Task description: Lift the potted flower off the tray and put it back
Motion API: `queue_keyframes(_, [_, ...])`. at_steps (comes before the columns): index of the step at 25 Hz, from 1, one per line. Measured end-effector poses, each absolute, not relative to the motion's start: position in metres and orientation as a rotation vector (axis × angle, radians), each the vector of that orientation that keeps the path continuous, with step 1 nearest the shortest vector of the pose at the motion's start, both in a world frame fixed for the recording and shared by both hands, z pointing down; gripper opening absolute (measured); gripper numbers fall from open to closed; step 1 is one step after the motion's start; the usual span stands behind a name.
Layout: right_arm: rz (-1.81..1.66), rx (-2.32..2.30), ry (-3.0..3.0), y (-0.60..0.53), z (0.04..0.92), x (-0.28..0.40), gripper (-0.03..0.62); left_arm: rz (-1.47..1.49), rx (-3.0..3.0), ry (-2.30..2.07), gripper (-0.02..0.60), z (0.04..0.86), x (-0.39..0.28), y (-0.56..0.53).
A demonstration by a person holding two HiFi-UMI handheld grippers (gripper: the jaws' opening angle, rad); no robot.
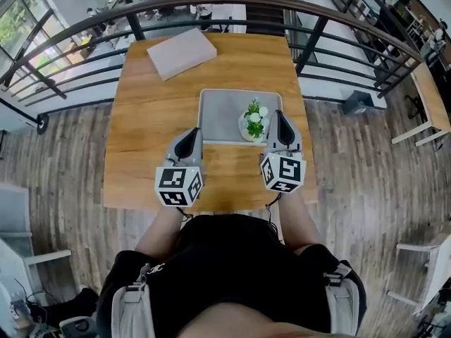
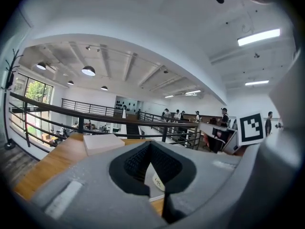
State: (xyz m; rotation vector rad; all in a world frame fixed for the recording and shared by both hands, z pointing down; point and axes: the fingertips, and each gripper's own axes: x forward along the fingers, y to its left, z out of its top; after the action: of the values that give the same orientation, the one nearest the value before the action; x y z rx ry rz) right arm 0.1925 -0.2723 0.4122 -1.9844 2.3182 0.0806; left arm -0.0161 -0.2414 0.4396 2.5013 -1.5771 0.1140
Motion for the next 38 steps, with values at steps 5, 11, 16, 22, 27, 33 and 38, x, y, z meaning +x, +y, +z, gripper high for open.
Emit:
queue_keyframes(5, [0.059, -1.926, 2.368, -0.290, 0.418, 0.177, 0.173, 0.129, 2.452, -1.648, 0.012, 0.440, -0.032, -0.243])
queue_keyframes(11, [-0.026, -1.944, 2.414, -0.306, 0.445, 0.169, 0.426, 0.122, 2.419, -1.694, 0.012, 0.443, -0.042, -0.244])
queue_keyframes(16, [-0.135, -1.989, 2.450, -0.319, 0.485, 0.171, 0.516, 0.135, 2.405, -1.707, 0.012, 0.449, -0.046, -0.242])
queue_keyframes(22, [-0.281, -2.039, 2.509, -0.329, 0.541, 0.173, 0.550, 0.158, 2.387, -1.727, 0.012, 0.453, -0.051, -0.242])
queue_keyframes(27, [-0.385, -2.101, 2.548, -0.331, 0.586, 0.178, 0.557, 0.175, 2.368, -1.747, 0.012, 0.455, -0.055, -0.242])
queue_keyframes(33, [-0.504, -2.132, 2.591, -0.332, 0.629, 0.176, 0.557, 0.194, 2.353, -1.763, 0.012, 0.458, -0.058, -0.240])
queue_keyframes(38, [-0.601, -2.159, 2.635, -0.340, 0.667, 0.176, 0.557, 0.211, 2.328, -1.778, 0.012, 0.465, -0.061, -0.241])
